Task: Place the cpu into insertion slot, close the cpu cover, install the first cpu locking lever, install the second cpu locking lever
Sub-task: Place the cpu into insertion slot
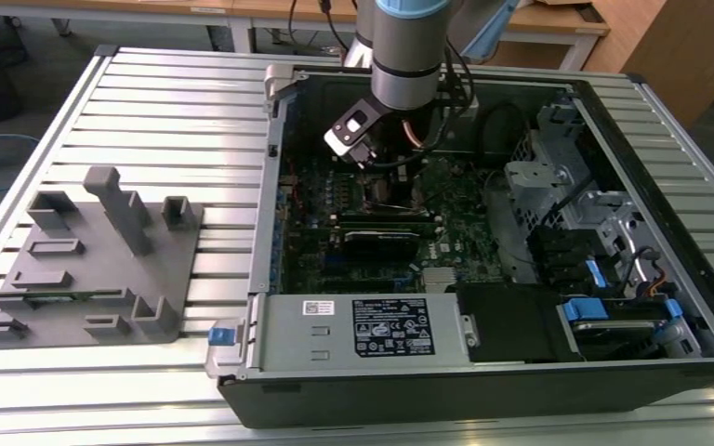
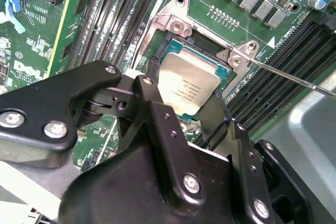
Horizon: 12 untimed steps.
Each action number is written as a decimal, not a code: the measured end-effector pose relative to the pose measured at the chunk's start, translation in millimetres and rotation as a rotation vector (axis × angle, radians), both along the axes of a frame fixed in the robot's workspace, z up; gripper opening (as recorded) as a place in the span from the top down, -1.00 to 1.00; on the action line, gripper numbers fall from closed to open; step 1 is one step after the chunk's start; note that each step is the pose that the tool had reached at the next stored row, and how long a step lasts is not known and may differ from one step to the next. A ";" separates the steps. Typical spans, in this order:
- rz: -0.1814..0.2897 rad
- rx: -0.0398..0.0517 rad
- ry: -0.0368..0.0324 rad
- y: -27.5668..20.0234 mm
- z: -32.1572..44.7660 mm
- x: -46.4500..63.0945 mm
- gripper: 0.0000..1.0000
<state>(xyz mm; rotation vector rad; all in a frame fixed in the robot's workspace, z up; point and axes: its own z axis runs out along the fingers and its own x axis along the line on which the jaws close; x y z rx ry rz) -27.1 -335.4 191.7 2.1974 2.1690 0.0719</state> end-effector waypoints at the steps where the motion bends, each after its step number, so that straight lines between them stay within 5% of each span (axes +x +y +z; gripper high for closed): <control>1: 0.000 0.0000 0.0000 0.0 0.0 0.0 -0.08; 12: -0.001 -0.0001 0.0000 -1.8 -0.4 0.0 -0.08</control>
